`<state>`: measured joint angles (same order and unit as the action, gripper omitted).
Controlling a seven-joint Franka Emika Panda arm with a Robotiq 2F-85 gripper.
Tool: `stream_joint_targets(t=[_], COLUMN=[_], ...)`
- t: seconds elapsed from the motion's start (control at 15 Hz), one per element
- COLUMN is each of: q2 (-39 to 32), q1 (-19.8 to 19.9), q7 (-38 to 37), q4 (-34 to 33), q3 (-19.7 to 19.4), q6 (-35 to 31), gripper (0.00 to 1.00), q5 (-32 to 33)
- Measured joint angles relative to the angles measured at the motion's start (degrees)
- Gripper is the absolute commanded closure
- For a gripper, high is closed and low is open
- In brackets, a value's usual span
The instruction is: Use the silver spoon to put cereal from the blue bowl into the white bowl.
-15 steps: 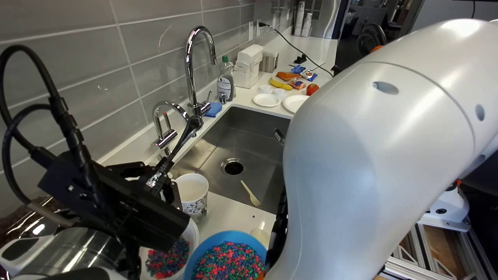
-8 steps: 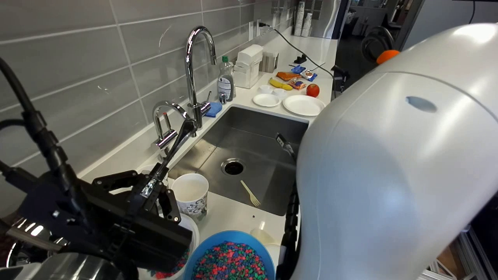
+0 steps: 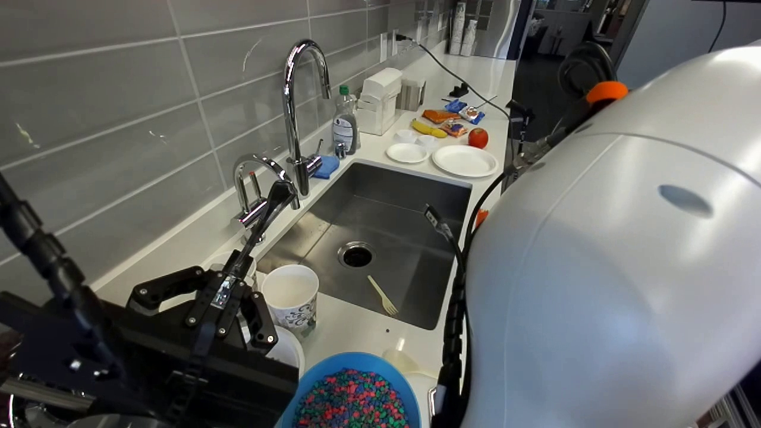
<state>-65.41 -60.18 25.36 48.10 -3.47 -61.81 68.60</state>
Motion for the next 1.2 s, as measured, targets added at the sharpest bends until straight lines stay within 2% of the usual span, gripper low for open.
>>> stream_joint_targets(t=[0.47, 1.2], q2=[0.1, 3.02], q1=[-0.61, -0.15], q7=[0.31, 1.44], q4=[1.1, 1.88], q3=[-0.13, 0.2], q6=[0.0, 0.0], gripper=[0.97, 0.97], q5=[2.49, 1.97])
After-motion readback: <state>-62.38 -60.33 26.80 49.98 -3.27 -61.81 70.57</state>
